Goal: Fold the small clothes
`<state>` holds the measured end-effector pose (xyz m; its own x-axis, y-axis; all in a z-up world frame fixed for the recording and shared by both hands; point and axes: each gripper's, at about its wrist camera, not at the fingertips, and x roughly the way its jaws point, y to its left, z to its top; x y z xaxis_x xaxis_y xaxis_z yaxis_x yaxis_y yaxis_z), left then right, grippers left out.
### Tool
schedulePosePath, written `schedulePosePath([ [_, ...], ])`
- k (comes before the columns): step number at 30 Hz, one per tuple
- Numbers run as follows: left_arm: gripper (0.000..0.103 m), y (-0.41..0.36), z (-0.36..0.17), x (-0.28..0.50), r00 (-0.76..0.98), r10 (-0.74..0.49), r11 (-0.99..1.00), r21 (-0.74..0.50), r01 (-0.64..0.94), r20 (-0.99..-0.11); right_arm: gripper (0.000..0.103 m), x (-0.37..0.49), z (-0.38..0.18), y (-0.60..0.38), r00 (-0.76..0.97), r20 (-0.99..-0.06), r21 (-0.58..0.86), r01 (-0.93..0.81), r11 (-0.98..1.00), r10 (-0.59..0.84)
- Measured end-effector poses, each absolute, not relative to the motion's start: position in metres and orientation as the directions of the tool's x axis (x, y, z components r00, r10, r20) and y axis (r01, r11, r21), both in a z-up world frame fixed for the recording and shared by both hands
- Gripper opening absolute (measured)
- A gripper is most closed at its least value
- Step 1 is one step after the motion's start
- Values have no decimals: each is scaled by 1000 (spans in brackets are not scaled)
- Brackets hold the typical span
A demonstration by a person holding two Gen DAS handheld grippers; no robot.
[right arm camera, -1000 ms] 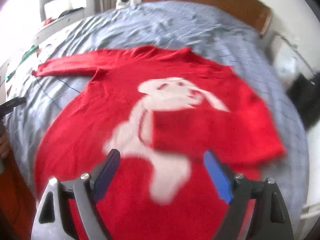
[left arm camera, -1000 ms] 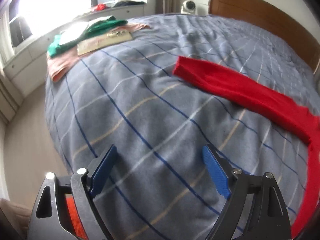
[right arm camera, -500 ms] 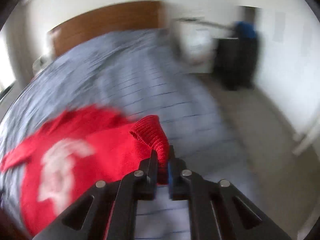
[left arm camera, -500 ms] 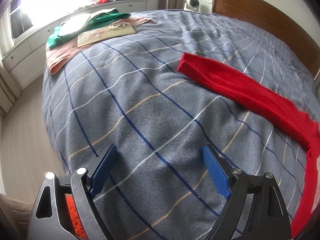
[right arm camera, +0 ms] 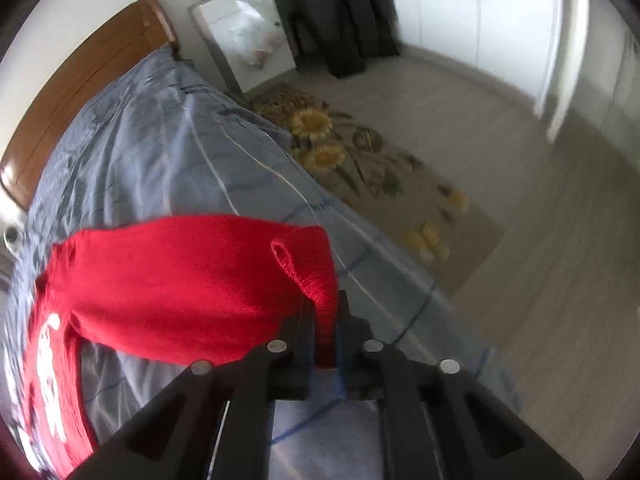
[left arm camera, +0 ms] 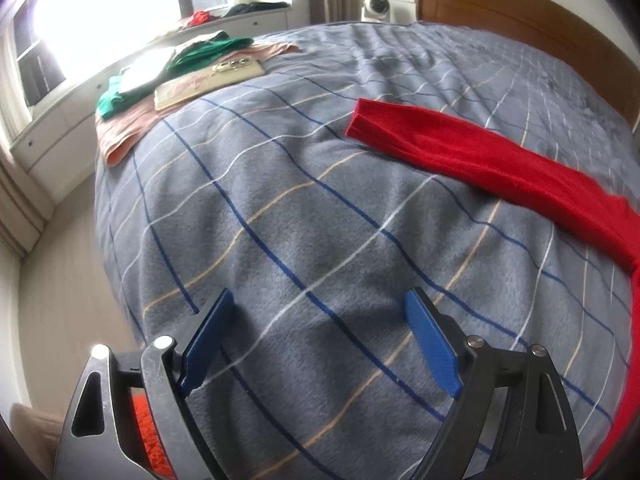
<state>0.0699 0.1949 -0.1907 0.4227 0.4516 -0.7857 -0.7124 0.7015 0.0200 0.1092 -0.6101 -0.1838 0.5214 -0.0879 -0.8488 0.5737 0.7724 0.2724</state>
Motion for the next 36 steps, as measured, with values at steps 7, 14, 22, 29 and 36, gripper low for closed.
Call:
schedulePosePath([
  [7, 90, 195, -192, 72, 413, 455, 698, 28, -715, -789, 9, 93, -193, -615, 526, -847, 292, 578, 762, -75],
  [14, 96, 197, -194, 73, 416, 446, 706, 25, -708, -793, 39, 73, -196, -625, 506, -854, 267, 628, 730, -123],
  [22, 96, 197, -191, 68, 441, 424, 706, -15, -708, -791, 42, 27, -158, -590, 535, -785, 141, 647, 749, -314],
  [29, 97, 159, -154, 49, 595, 383, 796, -74, -601, -707, 63, -10, -105, -501, 713, -641, 150, 481, 864, -285],
  [36, 97, 111, -163, 60, 655, 201, 915, -99, -391, -729, 75, -22, -116, -392, 827, -546, 192, 279, 941, -134],
])
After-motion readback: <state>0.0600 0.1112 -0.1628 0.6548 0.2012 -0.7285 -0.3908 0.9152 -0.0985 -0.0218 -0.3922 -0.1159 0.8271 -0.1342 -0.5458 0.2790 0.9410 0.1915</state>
